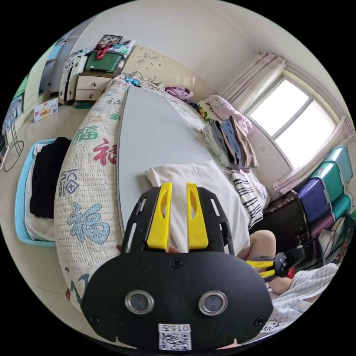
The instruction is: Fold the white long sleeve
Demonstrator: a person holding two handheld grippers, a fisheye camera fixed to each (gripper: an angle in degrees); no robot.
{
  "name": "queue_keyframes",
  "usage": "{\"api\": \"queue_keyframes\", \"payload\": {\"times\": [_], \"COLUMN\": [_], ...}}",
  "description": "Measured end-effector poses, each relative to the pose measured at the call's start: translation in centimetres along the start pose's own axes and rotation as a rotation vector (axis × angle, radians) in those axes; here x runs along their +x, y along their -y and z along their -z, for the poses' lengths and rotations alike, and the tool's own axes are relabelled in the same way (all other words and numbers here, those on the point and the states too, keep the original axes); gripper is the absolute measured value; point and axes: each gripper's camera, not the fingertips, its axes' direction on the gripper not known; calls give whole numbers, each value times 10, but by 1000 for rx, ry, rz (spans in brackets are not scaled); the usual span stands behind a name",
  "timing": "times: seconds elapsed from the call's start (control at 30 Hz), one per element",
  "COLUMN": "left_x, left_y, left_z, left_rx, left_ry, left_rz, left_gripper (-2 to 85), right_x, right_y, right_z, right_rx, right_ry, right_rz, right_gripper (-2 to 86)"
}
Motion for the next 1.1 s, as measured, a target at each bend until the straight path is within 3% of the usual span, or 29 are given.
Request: {"api": "queue_keyframes", "payload": {"times": [0.17,0.33,0.5,0.7,0.93,1.1], "left_x": [0,12,36,93,147,150], "left_y": [-15,-15,-6,18,46,55], "left_z": [-14,-26,-32,-37,-93,-139], "left_rx": [-90,-138,-128,-58,-125,-246], "left_ry": [16,-55,-53,-60,-143,9], "left_rz": [9,-46,-115,-262,-362,-379], "left_gripper": [68,61,60,56,56,40], "right_x": [67,74,62,86,82,77], "right_y": [-5,-2,3,-1,3,13], "right_z": [29,0,24,52,69,77], "right_rx": [92,-80,-15,55,45,-69], "right_ry": [-144,-187,-217,-145,1,-65], "right_rz": [-281,-276,-301,-455,-435,-409], "right_gripper": [81,30,42,116,20,15]}}
